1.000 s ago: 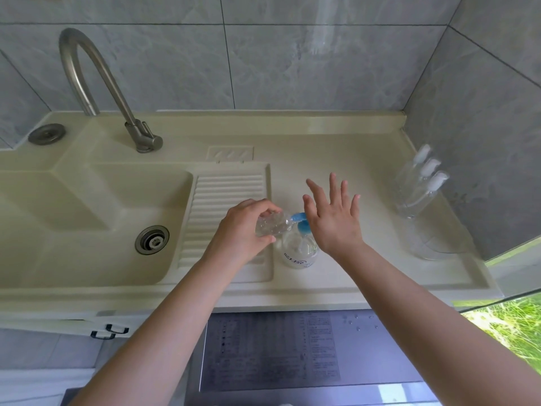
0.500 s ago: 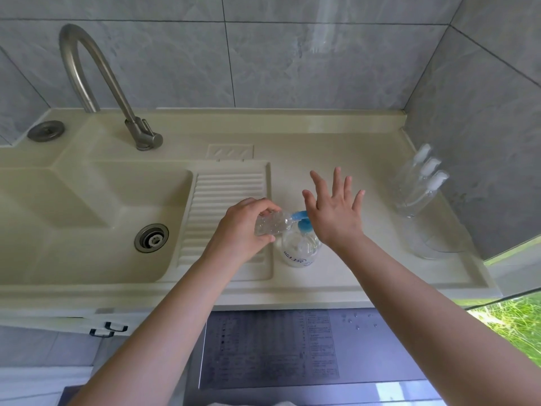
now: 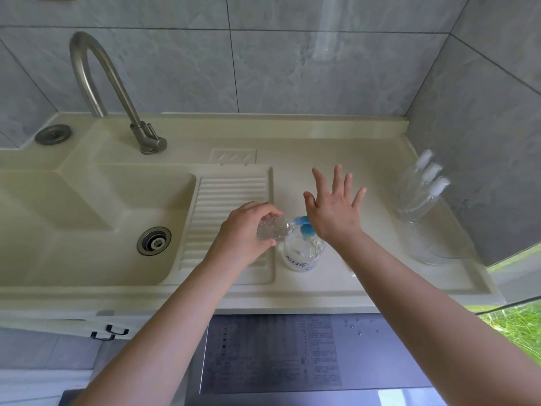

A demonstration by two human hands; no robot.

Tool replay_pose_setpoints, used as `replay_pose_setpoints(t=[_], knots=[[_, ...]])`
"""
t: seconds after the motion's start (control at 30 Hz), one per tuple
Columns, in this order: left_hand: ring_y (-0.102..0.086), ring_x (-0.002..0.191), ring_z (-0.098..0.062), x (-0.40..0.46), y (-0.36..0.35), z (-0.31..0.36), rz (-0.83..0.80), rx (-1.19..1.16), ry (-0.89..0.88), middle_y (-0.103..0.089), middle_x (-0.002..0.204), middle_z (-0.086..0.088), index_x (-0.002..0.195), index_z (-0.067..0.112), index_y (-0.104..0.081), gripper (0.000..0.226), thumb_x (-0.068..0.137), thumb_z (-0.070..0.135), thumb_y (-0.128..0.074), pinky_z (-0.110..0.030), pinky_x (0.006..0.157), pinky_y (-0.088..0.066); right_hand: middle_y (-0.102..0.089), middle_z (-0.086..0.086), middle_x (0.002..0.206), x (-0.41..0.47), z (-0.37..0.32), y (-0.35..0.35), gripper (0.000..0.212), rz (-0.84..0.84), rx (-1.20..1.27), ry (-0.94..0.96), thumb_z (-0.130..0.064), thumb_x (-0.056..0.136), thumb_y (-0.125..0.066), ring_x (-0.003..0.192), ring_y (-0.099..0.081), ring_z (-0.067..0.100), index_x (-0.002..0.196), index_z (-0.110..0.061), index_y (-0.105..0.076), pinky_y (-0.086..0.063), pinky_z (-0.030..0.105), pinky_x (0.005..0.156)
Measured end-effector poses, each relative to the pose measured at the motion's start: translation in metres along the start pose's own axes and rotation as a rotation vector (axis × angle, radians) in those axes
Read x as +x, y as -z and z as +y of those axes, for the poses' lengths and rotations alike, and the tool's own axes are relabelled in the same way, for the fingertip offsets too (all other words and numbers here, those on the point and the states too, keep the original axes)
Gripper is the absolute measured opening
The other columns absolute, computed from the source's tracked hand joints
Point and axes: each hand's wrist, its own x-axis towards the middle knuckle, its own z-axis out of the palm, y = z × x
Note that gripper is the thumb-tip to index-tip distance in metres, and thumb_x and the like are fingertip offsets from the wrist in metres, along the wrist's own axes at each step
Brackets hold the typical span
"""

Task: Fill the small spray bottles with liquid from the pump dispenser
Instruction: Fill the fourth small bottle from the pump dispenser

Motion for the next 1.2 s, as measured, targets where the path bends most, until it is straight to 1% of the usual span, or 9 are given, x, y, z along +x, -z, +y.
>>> replay_pose_setpoints(t=[0.13, 0.33, 0.47, 0.57, 0.73, 0.87, 1.03, 1.13, 1.2], knots=[[-0.058, 0.097, -0.004, -0.002, 0.002, 0.001, 0.014, -0.004, 0.001, -0.061, 0.101, 0.015, 0.110, 0.035, -0.066, 0.052, 0.067, 0.014, -0.086, -0.035, 0.090, -0.051, 0.009, 0.013, 0.167, 0.005, -0.004, 0.010, 0.057, -0.008, 0.108, -0.030, -0.044, 0.107, -0.029, 0.153, 0.009, 0.036, 0.159, -0.033, -0.011, 0.007, 0.061, 0.118], [-0.058, 0.096, -0.006, -0.001, 0.002, 0.001, 0.014, 0.005, 0.003, -0.060, 0.100, 0.016, 0.110, 0.035, -0.066, 0.053, 0.067, 0.015, -0.086, -0.036, 0.089, -0.052, 0.006, 0.014, 0.167, 0.003, -0.003, -0.002, 0.053, -0.027, 0.034, -0.016, -0.032, 0.106, -0.024, 0.153, 0.008, 0.038, 0.158, -0.032, -0.013, 0.005, 0.061, 0.120], [-0.059, 0.096, -0.006, -0.001, 0.002, 0.001, 0.017, -0.005, 0.002, -0.060, 0.099, 0.016, 0.110, 0.035, -0.067, 0.053, 0.066, 0.014, -0.087, -0.037, 0.090, -0.052, 0.010, 0.012, 0.167, 0.008, -0.003, 0.008, 0.057, -0.045, 0.065, 0.002, -0.043, 0.106, -0.028, 0.153, 0.011, 0.036, 0.159, -0.032, -0.011, 0.008, 0.061, 0.118], [-0.058, 0.095, -0.005, -0.002, 0.003, 0.002, 0.019, -0.004, -0.001, -0.061, 0.100, 0.015, 0.110, 0.033, -0.067, 0.052, 0.066, 0.013, -0.087, -0.035, 0.089, -0.051, 0.007, 0.012, 0.168, 0.013, -0.004, 0.015, 0.058, -0.063, 0.117, -0.022, -0.044, 0.106, -0.029, 0.153, 0.009, 0.036, 0.159, -0.032, -0.012, 0.008, 0.061, 0.118], [-0.059, 0.094, -0.006, -0.001, 0.002, 0.002, 0.031, -0.018, -0.004, -0.061, 0.098, 0.017, 0.108, 0.035, -0.067, 0.052, 0.065, 0.013, -0.086, -0.034, 0.089, -0.052, 0.004, 0.012, 0.168, 0.011, -0.002, 0.005, 0.052, -0.045, 0.038, -0.016, -0.041, 0.107, -0.023, 0.153, 0.009, 0.037, 0.158, -0.032, -0.014, 0.007, 0.062, 0.119], [-0.057, 0.094, -0.003, -0.002, 0.003, 0.001, 0.018, -0.003, -0.002, -0.061, 0.100, 0.015, 0.110, 0.033, -0.067, 0.052, 0.067, 0.013, -0.086, -0.031, 0.090, -0.051, 0.006, 0.012, 0.167, 0.011, -0.002, 0.005, 0.054, 0.009, -0.101, 0.032, -0.043, 0.107, -0.021, 0.153, 0.010, 0.038, 0.159, -0.032, -0.011, 0.007, 0.062, 0.120], [-0.058, 0.094, -0.005, -0.001, 0.004, 0.003, 0.023, -0.003, -0.001, -0.061, 0.100, 0.016, 0.109, 0.033, -0.067, 0.052, 0.065, 0.012, -0.087, -0.033, 0.089, -0.051, 0.004, 0.012, 0.168, 0.015, -0.006, 0.018, 0.058, 0.032, -0.026, 0.027, -0.049, 0.106, -0.023, 0.153, 0.011, 0.038, 0.159, -0.031, -0.010, 0.009, 0.061, 0.119], [-0.058, 0.094, -0.005, -0.001, 0.003, 0.003, 0.017, -0.001, 0.001, -0.061, 0.100, 0.016, 0.109, 0.033, -0.068, 0.052, 0.066, 0.012, -0.087, -0.034, 0.089, -0.051, 0.001, 0.011, 0.168, 0.008, -0.004, 0.007, 0.054, 0.074, -0.124, 0.073, -0.042, 0.106, -0.024, 0.153, 0.011, 0.038, 0.158, -0.032, -0.015, 0.009, 0.062, 0.119], [-0.058, 0.095, -0.005, -0.001, 0.003, 0.002, 0.019, 0.002, 0.001, -0.060, 0.099, 0.017, 0.109, 0.034, -0.067, 0.053, 0.065, 0.013, -0.087, -0.036, 0.089, -0.052, -0.005, 0.010, 0.168, 0.005, -0.003, -0.002, 0.051, 0.099, -0.104, 0.086, -0.036, 0.105, -0.024, 0.153, 0.008, 0.038, 0.156, -0.032, -0.023, 0.006, 0.063, 0.119]])
